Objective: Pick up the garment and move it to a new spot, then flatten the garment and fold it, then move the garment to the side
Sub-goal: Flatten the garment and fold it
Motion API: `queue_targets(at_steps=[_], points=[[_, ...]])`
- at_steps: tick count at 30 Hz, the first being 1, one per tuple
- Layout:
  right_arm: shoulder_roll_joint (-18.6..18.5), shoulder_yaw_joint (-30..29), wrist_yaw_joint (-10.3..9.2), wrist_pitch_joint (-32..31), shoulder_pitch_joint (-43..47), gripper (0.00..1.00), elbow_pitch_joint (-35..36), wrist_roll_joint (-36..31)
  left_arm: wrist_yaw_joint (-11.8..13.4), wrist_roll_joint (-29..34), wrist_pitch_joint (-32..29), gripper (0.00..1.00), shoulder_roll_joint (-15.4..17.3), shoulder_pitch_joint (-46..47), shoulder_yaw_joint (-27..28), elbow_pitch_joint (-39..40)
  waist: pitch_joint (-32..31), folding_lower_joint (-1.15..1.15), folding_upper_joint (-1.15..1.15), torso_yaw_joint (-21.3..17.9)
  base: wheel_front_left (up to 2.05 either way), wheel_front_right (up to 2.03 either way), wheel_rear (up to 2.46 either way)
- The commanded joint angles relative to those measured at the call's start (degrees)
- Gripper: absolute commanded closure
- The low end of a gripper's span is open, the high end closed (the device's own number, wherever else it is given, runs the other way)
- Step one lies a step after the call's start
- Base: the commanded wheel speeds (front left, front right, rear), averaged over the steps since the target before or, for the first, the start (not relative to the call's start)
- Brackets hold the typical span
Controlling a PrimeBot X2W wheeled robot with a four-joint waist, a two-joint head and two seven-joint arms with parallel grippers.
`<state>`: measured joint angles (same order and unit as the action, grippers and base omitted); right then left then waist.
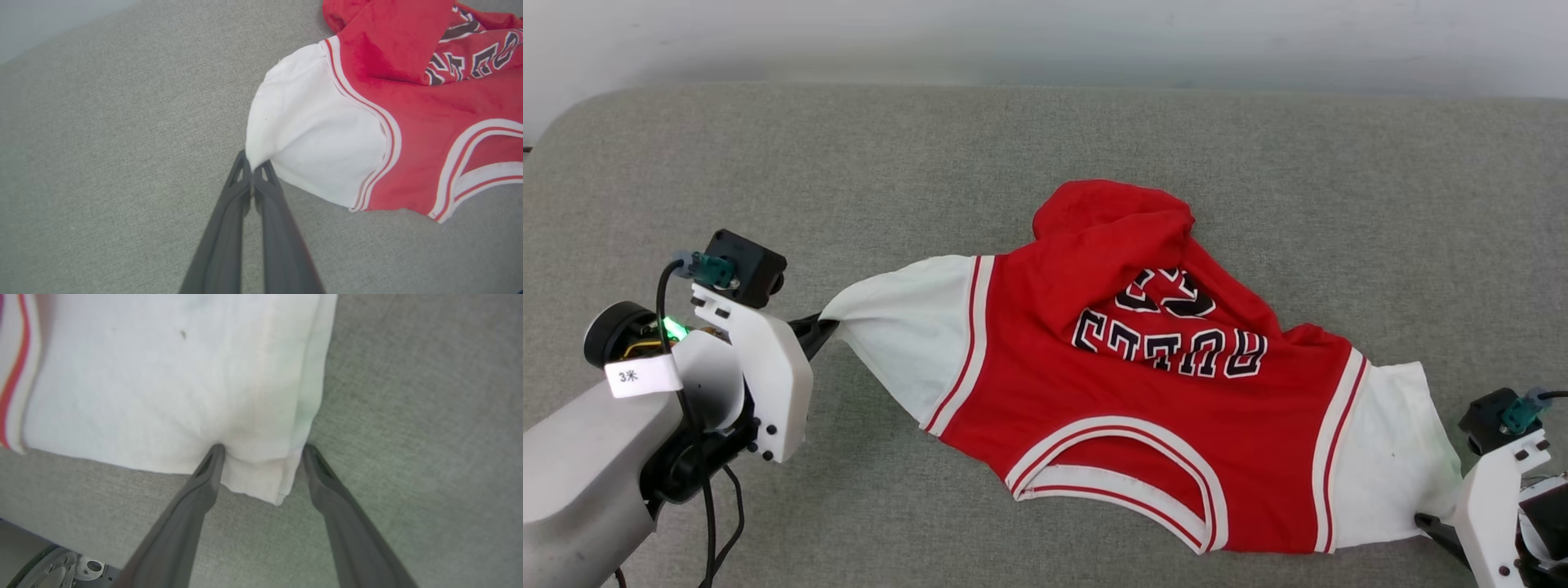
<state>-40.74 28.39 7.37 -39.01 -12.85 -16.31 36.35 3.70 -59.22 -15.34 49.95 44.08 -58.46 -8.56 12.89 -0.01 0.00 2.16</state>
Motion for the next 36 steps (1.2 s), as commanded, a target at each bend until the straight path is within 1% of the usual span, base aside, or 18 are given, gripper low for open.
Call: queue_targets(at_steps=[1,2,5,8,12,17,22,27,28,29,33,36], points=[[3.98,4.1,0.21,0.21,2.49,0.84,-2.31,0.59,-0.01,0.12,0.39,1.0,-0.12,0.13,0.17,-0.22,-0.27,0.01,0.0,-0.14,0.0,0.0,0.0],[3.95,4.78,0.21,1.17,2.04,1.0,-2.69,0.93,-0.1,0.05,0.55,1.0,-0.08,-0.18,0.08,-0.38,-0.53,0.01,0.0,-0.27,0.0,0.0,0.0],[3.06,5.33,0.19,4.57,0.43,1.0,-3.2,1.56,-0.31,-0.27,1.19,1.0,-0.18,-1.11,-0.05,-0.77,-1.6,0.01,0.0,-0.67,0.0,0.0,0.0],[2.07,4.35,0.11,8.7,-1.03,1.0,-2.63,2.06,-0.41,-0.6,2.42,1.0,-0.16,-2.16,0.08,-0.88,-2.99,0.01,0.0,-1.07,0.0,0.0,0.0],[1.18,0.59,0.08,14.6,-1.35,1.0,-0.55,1.34,0.16,-1.75,5.63,1.0,0.16,-4.38,1.11,0.16,-5.27,0.01,0.0,-1.54,0.0,0.0,0.0],[2.72,-5.36,0.08,19.13,0.81,1.0,4.74,1.69,1.11,-3.32,10.26,1.0,1.11,-7.22,2.95,3.73,-8.0,0.01,0.0,-2.29,0.0,0.0,0.0],[6.0,-13.03,0.09,21.27,2.09,1.0,10.84,0.87,2.44,-4.91,14.53,1.0,2.04,-8.57,5.7,9.55,-10.19,0.01,0.0,-2.79,0.0,0.0,0.0],[10.36,-20.64,0.09,21.24,0.07,1.0,18.27,0.17,3.04,-6.09,17.9,1.0,2.62,-6.83,9.23,15.47,-11.54,0.01,0.0,-2.97,0.0,0.0,0.0],[13.09,-24.37,0.09,21.05,-2.02,1.0,22.81,-0.29,3.73,-6.85,19.92,1.0,2.41,-5.36,11.88,18.54,-11.99,0.01,0.0,-2.99,0.0,0.0,0.0],[14.07,-25.73,0.09,21.14,-3.04,1.0,24.0,-0.62,3.83,-7.12,20.6,1.0,2.09,-4.73,12.67,19.42,-12.05,0.01,0.0,-2.91,0.0,0.0,0.0],[17.29,-28.91,0.1,20.86,-7.25,1.0,27.94,-1.69,4.42,-6.72,23.4,1.0,0.82,-1.44,15.92,20.68,-11.71,0.01,0.0,-2.61,0.0,0.0,0.0],[19.36,-30.7,0.1,21.31,-11.27,1.0,29.19,-3.25,4.89,-5.53,24.61,1.0,-0.38,1.39,17.25,20.68,-10.5,0.01,0.0,-2.49,0.0,0.0,0.0]])
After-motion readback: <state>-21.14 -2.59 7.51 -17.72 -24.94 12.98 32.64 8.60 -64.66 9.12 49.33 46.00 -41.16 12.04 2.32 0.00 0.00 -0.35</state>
